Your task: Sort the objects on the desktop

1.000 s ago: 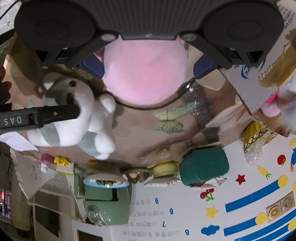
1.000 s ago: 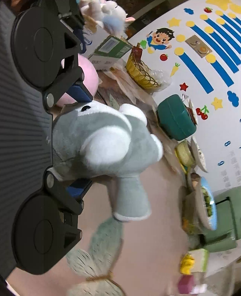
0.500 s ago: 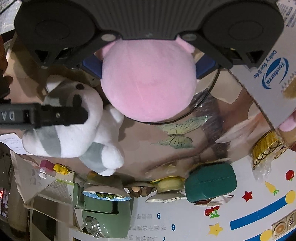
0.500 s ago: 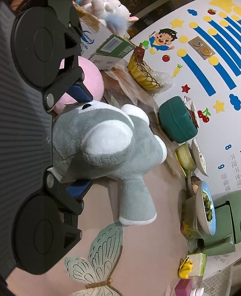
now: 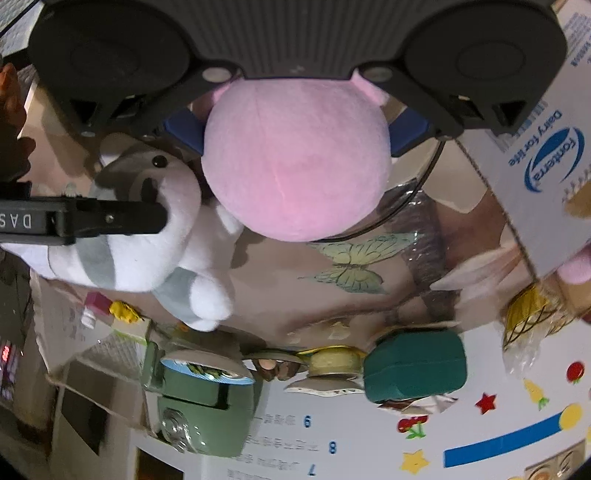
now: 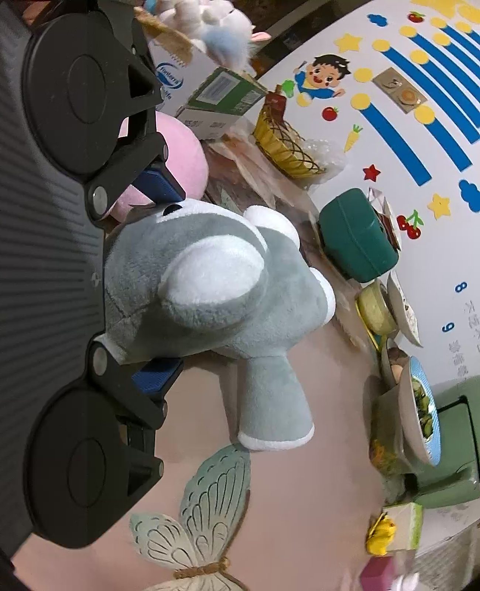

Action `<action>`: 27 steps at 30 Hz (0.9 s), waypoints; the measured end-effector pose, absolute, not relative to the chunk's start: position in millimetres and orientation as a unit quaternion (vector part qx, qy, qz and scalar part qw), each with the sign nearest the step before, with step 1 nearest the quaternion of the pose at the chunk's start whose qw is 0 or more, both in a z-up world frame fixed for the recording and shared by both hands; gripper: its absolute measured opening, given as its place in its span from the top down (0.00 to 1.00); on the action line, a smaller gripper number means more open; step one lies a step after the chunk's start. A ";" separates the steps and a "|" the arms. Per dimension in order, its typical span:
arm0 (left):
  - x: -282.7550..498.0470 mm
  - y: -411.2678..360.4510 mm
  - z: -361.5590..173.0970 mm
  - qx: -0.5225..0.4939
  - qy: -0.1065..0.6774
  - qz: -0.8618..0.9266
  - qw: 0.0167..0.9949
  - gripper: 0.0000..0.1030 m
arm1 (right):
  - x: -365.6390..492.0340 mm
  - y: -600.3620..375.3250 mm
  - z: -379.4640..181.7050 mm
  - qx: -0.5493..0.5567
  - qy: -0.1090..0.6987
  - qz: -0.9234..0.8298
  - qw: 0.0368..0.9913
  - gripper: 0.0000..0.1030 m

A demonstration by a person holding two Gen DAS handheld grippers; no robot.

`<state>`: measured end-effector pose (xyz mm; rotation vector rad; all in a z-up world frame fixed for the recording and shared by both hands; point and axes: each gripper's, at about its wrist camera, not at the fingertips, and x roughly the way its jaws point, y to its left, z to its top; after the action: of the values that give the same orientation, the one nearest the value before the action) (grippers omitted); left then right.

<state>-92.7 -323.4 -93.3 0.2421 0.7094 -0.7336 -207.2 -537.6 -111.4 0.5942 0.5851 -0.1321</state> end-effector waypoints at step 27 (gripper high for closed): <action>-98.2 -352.6 -95.5 0.242 0.301 -0.345 0.855 0.00 | -205.1 -526.9 -108.5 0.252 0.301 -0.052 0.918 0.00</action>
<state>-98.2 -352.6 -95.5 0.5093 0.6319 -0.7256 -205.1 -526.9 -108.5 0.5190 0.6187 -0.1062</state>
